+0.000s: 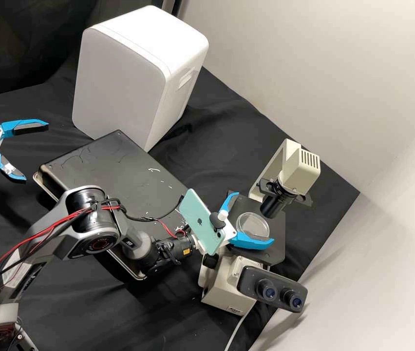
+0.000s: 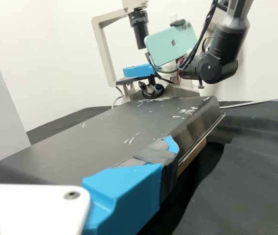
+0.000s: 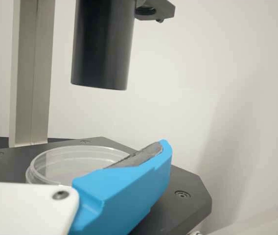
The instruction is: Place the petri dish on the bench
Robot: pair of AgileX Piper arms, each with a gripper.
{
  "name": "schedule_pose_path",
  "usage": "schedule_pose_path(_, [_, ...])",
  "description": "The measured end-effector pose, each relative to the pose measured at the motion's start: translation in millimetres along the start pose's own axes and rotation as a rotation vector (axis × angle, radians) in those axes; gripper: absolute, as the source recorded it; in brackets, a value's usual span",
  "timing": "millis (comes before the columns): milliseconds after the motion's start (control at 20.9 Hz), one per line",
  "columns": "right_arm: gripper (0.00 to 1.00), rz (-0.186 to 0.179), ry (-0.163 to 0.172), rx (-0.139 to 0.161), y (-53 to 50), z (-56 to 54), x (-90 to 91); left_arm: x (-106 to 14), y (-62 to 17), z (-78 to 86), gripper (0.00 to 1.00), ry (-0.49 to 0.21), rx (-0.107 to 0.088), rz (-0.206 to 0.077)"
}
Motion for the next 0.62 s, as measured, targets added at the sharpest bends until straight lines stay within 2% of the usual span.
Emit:
schedule_pose_path(478, [1.0, -0.003, -0.007, 0.004, -1.1, -0.3, 0.1, 0.6, -1.3, 0.1, 1.0, 0.0, -0.002, -0.007])
schedule_pose_path(526, [1.0, -0.008, -0.012, 0.012, -1.0, -0.3, 0.0, 0.7, -1.7, 0.0, 1.0, 0.001, -0.004, -0.009])
schedule_pose_path(622, [1.0, -0.018, -0.024, 0.061, 1.2, -2.2, -0.4, 0.8, -1.9, -0.4, 1.0, 0.005, -0.006, -0.01])
